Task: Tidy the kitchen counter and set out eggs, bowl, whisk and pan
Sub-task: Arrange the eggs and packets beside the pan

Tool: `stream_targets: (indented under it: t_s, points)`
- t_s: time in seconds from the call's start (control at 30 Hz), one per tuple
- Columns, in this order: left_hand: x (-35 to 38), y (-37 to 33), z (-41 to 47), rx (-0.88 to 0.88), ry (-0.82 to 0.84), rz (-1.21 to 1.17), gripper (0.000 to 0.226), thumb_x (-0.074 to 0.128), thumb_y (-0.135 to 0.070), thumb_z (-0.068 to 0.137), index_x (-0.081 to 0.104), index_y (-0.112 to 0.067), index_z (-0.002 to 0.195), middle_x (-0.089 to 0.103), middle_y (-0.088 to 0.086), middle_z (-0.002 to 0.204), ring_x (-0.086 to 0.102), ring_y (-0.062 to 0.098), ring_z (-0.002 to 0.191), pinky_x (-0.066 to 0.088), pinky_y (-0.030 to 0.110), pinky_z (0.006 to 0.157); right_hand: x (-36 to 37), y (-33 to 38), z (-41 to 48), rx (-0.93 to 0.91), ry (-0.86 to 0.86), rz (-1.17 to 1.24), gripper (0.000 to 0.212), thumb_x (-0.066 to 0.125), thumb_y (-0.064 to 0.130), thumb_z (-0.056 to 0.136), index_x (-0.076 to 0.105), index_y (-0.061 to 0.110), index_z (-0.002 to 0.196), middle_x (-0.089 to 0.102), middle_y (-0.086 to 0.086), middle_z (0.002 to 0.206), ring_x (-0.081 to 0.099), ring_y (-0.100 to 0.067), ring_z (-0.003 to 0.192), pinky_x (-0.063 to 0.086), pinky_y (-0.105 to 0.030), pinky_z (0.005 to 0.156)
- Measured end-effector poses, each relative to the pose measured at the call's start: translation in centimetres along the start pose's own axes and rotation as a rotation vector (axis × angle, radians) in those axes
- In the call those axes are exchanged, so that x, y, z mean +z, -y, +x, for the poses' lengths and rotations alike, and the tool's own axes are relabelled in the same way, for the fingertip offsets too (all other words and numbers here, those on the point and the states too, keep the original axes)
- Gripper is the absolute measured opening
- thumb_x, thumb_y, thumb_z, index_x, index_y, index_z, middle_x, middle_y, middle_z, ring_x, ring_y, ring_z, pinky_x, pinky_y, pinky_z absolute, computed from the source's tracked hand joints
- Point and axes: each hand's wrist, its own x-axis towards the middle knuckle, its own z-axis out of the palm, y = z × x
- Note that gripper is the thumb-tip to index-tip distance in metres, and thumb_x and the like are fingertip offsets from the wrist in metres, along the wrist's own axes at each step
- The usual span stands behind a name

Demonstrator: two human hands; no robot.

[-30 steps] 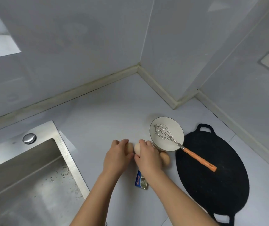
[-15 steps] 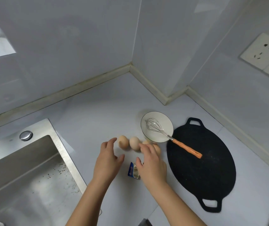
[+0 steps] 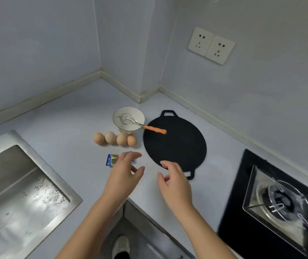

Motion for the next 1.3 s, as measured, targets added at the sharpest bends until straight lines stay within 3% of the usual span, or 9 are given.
stream_targets:
  t_s: [0.17, 0.4, 0.57, 0.67, 0.83, 0.97, 1.1, 1.2, 1.3]
  points:
    - [4.7, -5.8, -7.2, 0.16, 0.025, -0.05, 0.025, 0.063, -0.02, 0.089, 0.057, -0.032, 0.109, 0.056, -0.016, 0.112, 0.058, -0.005, 0.084, 0.047, 0.013, 0.069, -6.8, -4.6, -7.9, -0.016, -0.194, 0.104, 0.031, 0.056, 0.026, 0.094, 0.053, 0.028, 0.125, 0.053, 0.021, 0.115, 0.058, -0.002, 0.084, 0.054, -0.021, 0.074]
    - [12.9, -15.0, -19.4, 0.38, 0.197, -0.08, 0.022, 0.061, -0.02, 0.09, 0.057, -0.032, 0.108, 0.056, -0.021, 0.109, 0.056, -0.01, 0.088, 0.046, 0.007, 0.064, -17.6, -13.8, -22.8, 0.069, -0.493, 0.186, 0.026, 0.059, 0.023, 0.091, 0.058, 0.027, 0.117, 0.06, 0.021, 0.106, 0.059, -0.004, 0.077, 0.054, -0.031, 0.074]
    - [17.1, -21.7, -28.4, 0.496, 0.391, -0.143, 0.024, 0.063, -0.015, 0.089, 0.058, -0.032, 0.104, 0.059, -0.014, 0.089, 0.056, -0.006, 0.065, 0.042, 0.007, 0.061, -24.4, -17.4, -33.6, 0.149, -0.687, 0.18, 0.021, 0.059, 0.019, 0.091, 0.062, 0.025, 0.111, 0.062, 0.017, 0.099, 0.06, -0.006, 0.077, 0.054, -0.029, 0.073]
    - [19.1, -25.2, -34.0, 0.621, 0.518, -0.153, 0.024, 0.064, -0.013, 0.088, 0.06, -0.03, 0.104, 0.058, -0.014, 0.086, 0.053, -0.007, 0.062, 0.04, 0.005, 0.062, -27.6, -18.4, -40.0, 0.205, -0.832, 0.161, 0.02, 0.059, 0.019, 0.091, 0.062, 0.024, 0.11, 0.063, 0.017, 0.094, 0.059, -0.006, 0.076, 0.053, -0.029, 0.073]
    - [20.0, -28.7, -42.3, 0.836, 0.671, -0.182, 0.023, 0.063, -0.012, 0.088, 0.061, -0.027, 0.106, 0.057, -0.016, 0.093, 0.054, -0.008, 0.067, 0.04, 0.005, 0.065, -30.4, -17.6, -50.1, 0.271, -1.045, 0.106, 0.016, 0.059, 0.019, 0.092, 0.064, 0.021, 0.107, 0.064, 0.017, 0.092, 0.059, -0.003, 0.079, 0.053, -0.025, 0.072]
    - [19.0, -29.2, -49.1, 0.923, 0.755, -0.248, 0.021, 0.063, -0.012, 0.087, 0.064, -0.025, 0.103, 0.059, -0.015, 0.097, 0.055, -0.005, 0.073, 0.039, 0.005, 0.066, -30.4, -15.4, -58.7, 0.322, -1.187, 0.067, 0.013, 0.061, 0.017, 0.091, 0.065, 0.024, 0.1, 0.064, 0.019, 0.088, 0.059, -0.001, 0.079, 0.044, -0.011, 0.063]
    - [17.5, -27.0, -55.1, 0.912, 0.81, -0.343, 0.021, 0.061, -0.008, 0.087, 0.065, -0.023, 0.1, 0.06, -0.016, 0.098, 0.057, -0.003, 0.079, 0.041, 0.007, 0.065, -28.0, -12.8, -66.0, 0.386, -1.19, 0.043, 0.014, 0.062, 0.017, 0.09, 0.064, 0.03, 0.097, 0.065, 0.02, 0.088, 0.059, 0.001, 0.081, 0.043, -0.008, 0.063]
    - [16.2, -25.2, -60.2, 0.877, 0.882, -0.34, 0.022, 0.061, -0.005, 0.086, 0.064, -0.024, 0.096, 0.061, -0.016, 0.096, 0.055, -0.003, 0.072, 0.042, 0.008, 0.058, -26.3, -10.5, -71.8, 0.444, -1.181, 0.03, 0.012, 0.062, 0.015, 0.091, 0.066, 0.026, 0.096, 0.066, 0.019, 0.087, 0.058, 0.001, 0.081, 0.044, -0.01, 0.064]
    - [15.2, -24.9, -64.5, 0.926, 0.934, -0.378, 0.022, 0.062, -0.005, 0.085, 0.063, -0.026, 0.092, 0.061, -0.013, 0.099, 0.056, -0.002, 0.075, 0.044, 0.013, 0.061, -26.8, -8.5, -76.5, 0.462, -1.184, -0.087, 0.011, 0.062, 0.015, 0.091, 0.067, 0.022, 0.097, 0.066, 0.017, 0.088, 0.059, 0.001, 0.081, 0.046, -0.014, 0.066]
